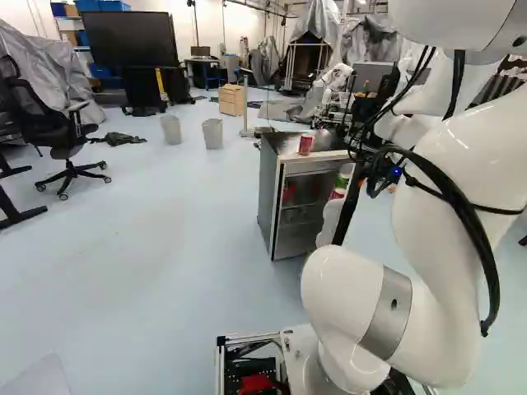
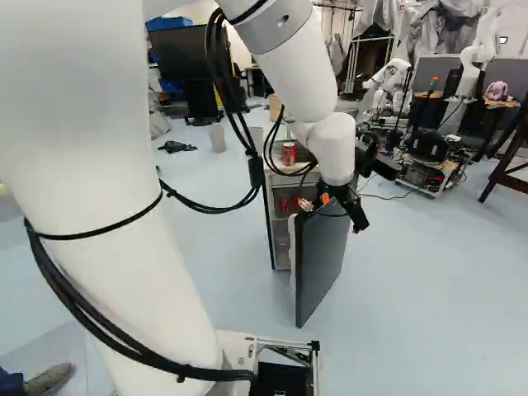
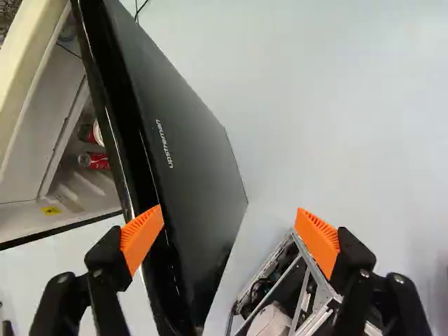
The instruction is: Grab a drink from the fridge
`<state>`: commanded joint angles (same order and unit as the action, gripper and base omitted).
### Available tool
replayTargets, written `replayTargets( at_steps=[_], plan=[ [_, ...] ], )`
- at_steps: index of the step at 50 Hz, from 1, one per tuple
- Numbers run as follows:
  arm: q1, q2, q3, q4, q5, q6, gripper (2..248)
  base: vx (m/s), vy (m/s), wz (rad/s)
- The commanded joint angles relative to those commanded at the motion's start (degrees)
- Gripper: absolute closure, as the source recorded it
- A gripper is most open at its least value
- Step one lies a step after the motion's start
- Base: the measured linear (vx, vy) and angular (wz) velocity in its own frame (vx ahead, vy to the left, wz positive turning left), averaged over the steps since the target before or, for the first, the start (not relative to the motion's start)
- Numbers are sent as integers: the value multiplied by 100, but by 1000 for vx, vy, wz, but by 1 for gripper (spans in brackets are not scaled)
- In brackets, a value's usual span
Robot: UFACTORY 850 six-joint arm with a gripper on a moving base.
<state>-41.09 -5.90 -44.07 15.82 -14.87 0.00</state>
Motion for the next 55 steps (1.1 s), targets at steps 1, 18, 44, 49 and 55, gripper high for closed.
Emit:
replayTargets(
  at_steps=[1, 18, 44, 49, 55],
  plan=[
    [15, 13, 14, -6, 10, 0, 3, 0, 0, 0],
    [293, 204, 223, -114, 183, 0, 3, 0, 0, 0],
    [577, 387, 418, -298, 446, 0, 3, 0, 0, 0],
    [645, 421, 454, -336, 497, 0, 3, 0, 0, 0],
    [729, 462, 497, -383, 552, 0, 3, 0, 0, 0]
  ],
)
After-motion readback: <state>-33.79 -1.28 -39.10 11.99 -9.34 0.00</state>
